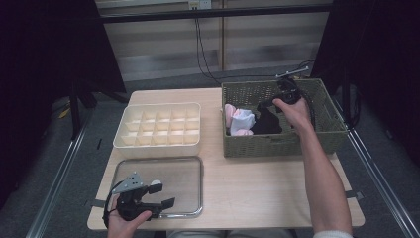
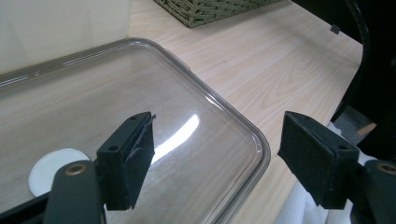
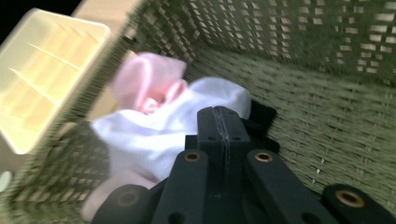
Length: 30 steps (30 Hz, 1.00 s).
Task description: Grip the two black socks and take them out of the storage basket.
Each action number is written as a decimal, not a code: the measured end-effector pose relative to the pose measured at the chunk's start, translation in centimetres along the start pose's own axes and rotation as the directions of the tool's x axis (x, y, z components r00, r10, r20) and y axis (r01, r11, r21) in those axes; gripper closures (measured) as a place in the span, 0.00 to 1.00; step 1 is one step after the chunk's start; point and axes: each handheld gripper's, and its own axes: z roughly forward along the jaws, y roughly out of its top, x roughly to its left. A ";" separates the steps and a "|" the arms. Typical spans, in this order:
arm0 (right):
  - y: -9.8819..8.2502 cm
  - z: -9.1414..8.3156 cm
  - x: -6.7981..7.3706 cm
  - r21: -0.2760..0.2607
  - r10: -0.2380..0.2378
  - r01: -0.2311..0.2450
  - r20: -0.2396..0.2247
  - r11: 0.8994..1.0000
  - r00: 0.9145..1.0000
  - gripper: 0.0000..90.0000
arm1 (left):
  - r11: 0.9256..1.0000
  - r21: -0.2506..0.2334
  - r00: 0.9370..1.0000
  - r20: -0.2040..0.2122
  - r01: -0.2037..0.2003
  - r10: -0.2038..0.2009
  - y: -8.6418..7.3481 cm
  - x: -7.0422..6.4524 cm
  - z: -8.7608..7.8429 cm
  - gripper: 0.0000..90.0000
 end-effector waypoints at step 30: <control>0.6 -5.1 2.3 -0.211 -0.059 0.036 -0.106 0.977 0.993 0.99 | 1.000 -0.027 1.000 0.003 0.007 -0.007 0.1 0.8 -0.1 0.26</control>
